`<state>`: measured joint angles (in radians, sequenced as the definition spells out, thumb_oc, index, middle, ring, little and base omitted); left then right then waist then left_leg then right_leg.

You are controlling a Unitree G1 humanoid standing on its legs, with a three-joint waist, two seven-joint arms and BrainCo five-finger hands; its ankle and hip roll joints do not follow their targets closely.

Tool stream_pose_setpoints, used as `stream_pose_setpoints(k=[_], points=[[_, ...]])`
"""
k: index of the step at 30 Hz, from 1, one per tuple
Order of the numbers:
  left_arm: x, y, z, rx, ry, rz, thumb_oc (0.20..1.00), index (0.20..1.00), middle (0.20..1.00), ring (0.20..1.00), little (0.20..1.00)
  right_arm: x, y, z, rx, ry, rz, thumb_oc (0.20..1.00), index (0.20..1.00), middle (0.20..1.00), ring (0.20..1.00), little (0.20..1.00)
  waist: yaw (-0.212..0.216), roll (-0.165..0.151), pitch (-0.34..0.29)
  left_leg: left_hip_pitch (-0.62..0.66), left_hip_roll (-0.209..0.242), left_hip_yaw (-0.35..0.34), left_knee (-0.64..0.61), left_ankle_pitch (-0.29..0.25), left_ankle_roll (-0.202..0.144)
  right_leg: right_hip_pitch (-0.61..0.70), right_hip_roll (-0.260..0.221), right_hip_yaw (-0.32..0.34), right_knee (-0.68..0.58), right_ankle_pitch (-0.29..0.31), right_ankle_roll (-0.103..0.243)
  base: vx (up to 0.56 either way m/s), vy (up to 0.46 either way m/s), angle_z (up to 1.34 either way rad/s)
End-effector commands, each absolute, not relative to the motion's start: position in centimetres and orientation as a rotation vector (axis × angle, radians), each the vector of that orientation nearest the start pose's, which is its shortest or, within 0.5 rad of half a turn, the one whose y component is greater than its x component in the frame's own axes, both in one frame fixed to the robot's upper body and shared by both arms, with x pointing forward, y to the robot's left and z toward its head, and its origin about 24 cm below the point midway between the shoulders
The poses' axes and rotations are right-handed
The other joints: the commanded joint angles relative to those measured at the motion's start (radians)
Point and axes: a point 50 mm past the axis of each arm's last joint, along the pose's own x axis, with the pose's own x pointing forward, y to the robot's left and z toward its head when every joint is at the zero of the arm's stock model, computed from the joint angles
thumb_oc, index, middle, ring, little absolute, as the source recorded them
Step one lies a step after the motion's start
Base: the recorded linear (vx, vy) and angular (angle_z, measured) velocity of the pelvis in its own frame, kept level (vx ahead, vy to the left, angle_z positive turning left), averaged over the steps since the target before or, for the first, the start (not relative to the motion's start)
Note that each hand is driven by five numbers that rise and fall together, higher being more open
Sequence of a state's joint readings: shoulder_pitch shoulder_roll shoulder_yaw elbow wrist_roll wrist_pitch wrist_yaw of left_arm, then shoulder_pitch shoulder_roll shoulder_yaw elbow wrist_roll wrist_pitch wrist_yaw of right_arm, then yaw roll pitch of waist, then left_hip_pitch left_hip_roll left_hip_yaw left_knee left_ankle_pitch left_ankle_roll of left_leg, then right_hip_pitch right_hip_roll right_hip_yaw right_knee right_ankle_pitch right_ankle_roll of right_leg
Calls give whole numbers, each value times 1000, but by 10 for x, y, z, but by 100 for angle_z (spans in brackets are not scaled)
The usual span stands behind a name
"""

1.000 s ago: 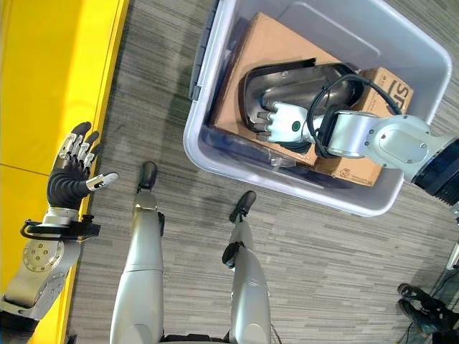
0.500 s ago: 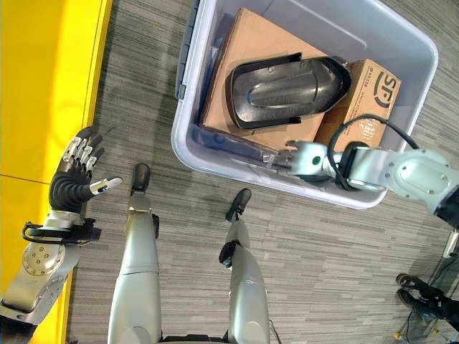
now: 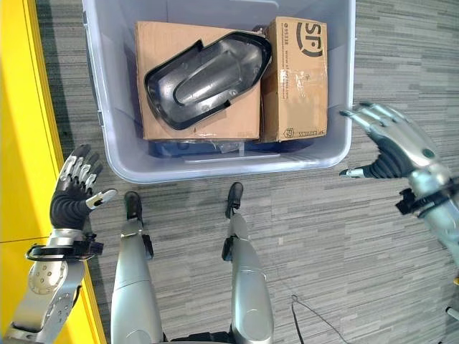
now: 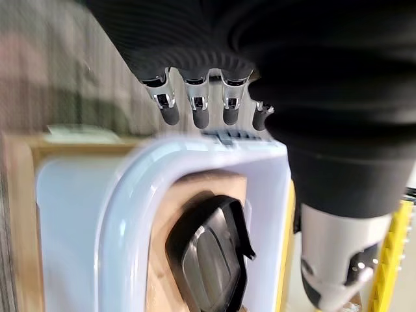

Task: Move parts from the plastic box to the shelf.

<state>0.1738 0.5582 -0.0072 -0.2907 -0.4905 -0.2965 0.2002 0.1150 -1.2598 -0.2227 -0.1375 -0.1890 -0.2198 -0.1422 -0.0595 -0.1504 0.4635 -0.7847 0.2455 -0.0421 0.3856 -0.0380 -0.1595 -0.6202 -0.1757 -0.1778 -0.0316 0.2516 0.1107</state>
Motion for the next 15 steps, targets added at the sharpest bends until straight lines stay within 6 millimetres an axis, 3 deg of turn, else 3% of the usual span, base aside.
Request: stream_pose_setpoints(k=[1, 5, 6, 8, 15], points=[[219, 229, 146, 0, -506, 49, 1000, 1000, 1000, 1000, 1000, 258, -277, 281, -1215, -708, -129, 1000, 1000, 1000, 1000, 1000, 36, -10, 56, 54, -66, 58, -137, 55, 75, 104, -84, -6, 137, -164, 73, 8, -28, 6], [219, 230, 145, -16, -506, 67, 1000, 1000, 1000, 1000, 1000, 257, -271, 272, -884, -777, -142, 1000, 1000, 1000, 1000, 1000, 39, 7, 56, 59, -67, 65, -137, 56, 79, 104, -86, -2, 140, -166, 70, 21, -19, 2], [219, 231, 144, -16, -502, 75, 1000, 1000, 1000, 1000, 1000, 258, -271, 267, -849, -766, -138, 1000, 1000, 1000, 1000, 1000, 41, 10, 56, 79, -63, 59, -136, 29, 72, 120, -83, 4, 145, -187, 76, 75, -33, 1], [218, 231, 147, -30, -518, 89, 1000, 1000, 1000, 1000, 1000, 256, -264, 254, -707, -786, -139, 1000, 1000, 1000, 1000, 1000, 41, 16, 56, 85, -65, 62, -136, 28, 74, 120, -83, 8, 148, -188, 74, 41, -32, 3], [215, 235, 159, 8, -584, 133, 1000, 1000, 1000, 1000, 1000, 243, -245, 227, -441, -815, -119, 1000, 1000, 1000, 1000, 1000, 37, 46, 56, 112, -72, 71, -144, 32, 75, 132, -90, 15, 157, -199, 73, 5, -17, 2]])
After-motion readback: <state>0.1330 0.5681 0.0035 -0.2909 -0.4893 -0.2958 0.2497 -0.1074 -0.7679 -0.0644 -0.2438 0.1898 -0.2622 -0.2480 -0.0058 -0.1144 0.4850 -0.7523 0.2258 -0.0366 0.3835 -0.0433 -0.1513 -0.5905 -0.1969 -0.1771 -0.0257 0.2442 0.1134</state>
